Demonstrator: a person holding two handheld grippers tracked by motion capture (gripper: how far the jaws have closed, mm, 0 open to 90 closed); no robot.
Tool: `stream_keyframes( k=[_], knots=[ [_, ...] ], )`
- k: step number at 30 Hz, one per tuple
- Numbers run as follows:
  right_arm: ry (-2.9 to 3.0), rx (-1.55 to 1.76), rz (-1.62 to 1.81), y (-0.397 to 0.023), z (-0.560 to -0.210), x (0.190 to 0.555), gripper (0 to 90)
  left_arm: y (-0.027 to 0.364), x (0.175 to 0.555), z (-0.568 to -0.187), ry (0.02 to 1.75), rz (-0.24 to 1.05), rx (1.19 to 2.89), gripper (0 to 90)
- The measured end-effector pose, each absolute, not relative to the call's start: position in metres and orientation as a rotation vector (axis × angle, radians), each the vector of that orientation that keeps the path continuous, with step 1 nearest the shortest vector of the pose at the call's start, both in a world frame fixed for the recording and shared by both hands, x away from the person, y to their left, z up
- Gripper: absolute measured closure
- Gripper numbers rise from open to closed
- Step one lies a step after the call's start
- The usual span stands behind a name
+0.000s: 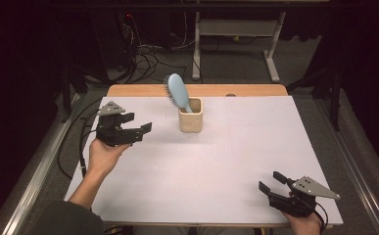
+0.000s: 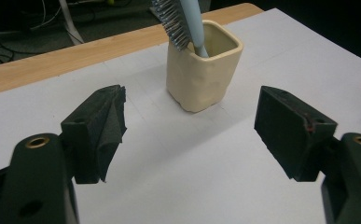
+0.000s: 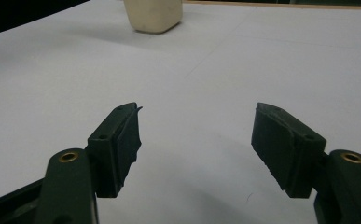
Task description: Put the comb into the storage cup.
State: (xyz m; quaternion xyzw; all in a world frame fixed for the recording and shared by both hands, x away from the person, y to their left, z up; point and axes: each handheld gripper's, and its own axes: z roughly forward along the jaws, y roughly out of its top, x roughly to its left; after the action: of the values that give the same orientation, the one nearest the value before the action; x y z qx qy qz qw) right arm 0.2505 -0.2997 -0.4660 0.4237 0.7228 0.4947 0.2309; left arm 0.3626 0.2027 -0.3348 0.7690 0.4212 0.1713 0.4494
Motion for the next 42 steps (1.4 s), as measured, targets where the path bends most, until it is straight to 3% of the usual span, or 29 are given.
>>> stream_keyframes(
  k=[42],
  knots=[
    [1.990, 1.159, 1.359, -0.299, -0.466, 0.251, 33.1, 0.228, 0.330, -0.343, 1.054, 0.429, 1.857, 24.9]
  ],
)
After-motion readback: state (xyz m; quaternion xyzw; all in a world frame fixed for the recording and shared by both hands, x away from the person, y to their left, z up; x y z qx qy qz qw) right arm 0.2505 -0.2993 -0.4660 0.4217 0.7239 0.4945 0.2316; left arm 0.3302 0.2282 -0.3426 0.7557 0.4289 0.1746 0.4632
